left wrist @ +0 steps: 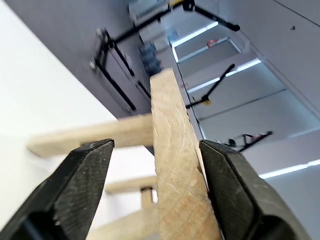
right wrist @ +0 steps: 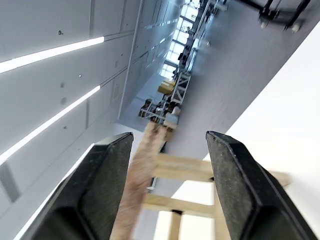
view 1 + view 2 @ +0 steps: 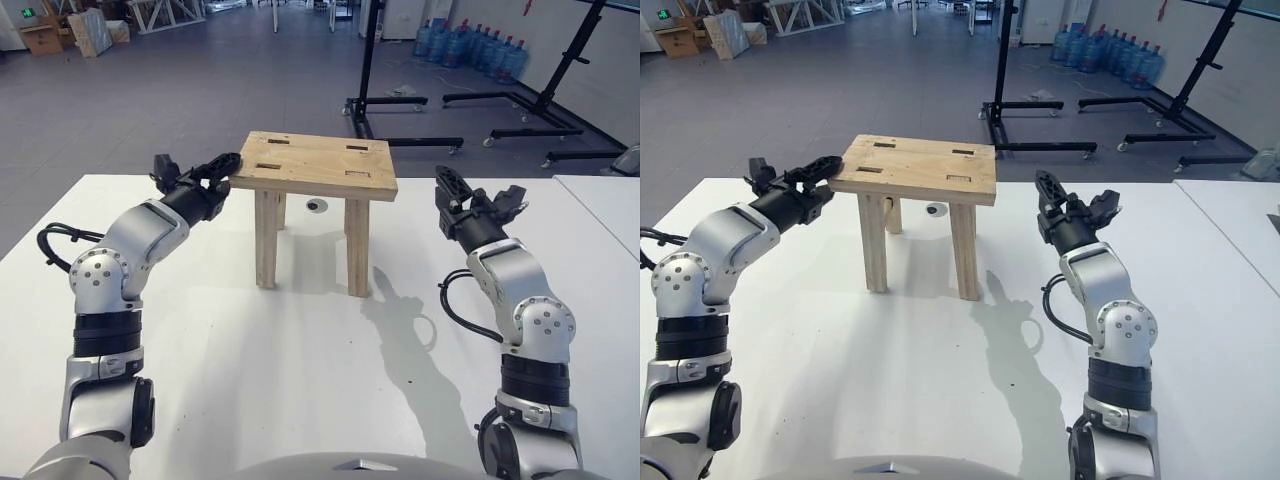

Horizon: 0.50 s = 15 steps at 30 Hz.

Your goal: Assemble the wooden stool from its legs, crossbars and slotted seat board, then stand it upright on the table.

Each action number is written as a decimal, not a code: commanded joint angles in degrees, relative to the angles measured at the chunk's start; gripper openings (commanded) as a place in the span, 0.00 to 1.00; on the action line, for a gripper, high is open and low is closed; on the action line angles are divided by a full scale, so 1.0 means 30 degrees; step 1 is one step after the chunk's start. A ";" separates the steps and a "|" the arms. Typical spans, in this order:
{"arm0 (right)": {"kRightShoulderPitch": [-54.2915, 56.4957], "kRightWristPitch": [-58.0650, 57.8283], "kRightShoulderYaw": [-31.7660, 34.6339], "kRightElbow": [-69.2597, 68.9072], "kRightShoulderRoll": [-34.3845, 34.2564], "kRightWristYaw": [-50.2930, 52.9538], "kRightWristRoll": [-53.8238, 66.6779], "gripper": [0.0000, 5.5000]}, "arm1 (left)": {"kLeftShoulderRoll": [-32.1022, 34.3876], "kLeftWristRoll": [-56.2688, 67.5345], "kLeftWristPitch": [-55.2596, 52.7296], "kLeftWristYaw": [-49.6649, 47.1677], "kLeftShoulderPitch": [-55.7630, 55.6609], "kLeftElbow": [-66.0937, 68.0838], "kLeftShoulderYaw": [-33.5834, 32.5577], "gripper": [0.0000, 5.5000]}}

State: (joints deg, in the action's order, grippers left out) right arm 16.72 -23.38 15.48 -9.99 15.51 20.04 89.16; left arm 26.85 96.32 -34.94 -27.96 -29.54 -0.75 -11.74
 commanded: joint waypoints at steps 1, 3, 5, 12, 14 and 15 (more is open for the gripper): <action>-0.1401 -0.0196 -0.0510 -0.0957 0.0163 -0.1157 -0.3233 0.49 | 0.0934 -0.6013 0.1694 0.2312 0.1201 -0.0321 -0.0158 0.59; -0.1913 -0.0133 -0.0720 -0.1686 -0.0182 -0.1611 -0.4514 0.49 | 0.0415 -0.7325 0.1735 0.3158 0.1580 -0.0891 -0.0180 0.59; -0.2245 0.0024 -0.0660 -0.1855 -0.0597 -0.1862 -0.5320 0.49 | 0.0069 -0.8943 0.1811 0.3726 0.1937 -0.1321 0.0191 0.59; -0.3392 0.1802 -0.1964 -0.1419 0.1633 -0.3794 -1.5139 0.49 | -0.0047 -1.9209 0.4459 0.5757 0.3432 -0.1687 0.3038 0.59; -0.3405 0.2156 -0.2494 -0.0801 0.1734 -0.4006 -1.7430 0.49 | -0.0744 -2.0824 0.4983 0.6044 0.4203 -0.2074 0.3704 0.59; -0.3294 0.2090 -0.2663 -0.0612 0.1648 -0.4313 -1.7900 0.49 | -0.1021 -2.1656 0.5237 0.6122 0.4519 -0.2257 0.4012 0.59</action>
State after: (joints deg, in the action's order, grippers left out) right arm 6.68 -17.22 8.69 -13.38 20.55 8.37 38.29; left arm 25.01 35.29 -20.48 -10.22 -17.70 -6.23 -1.43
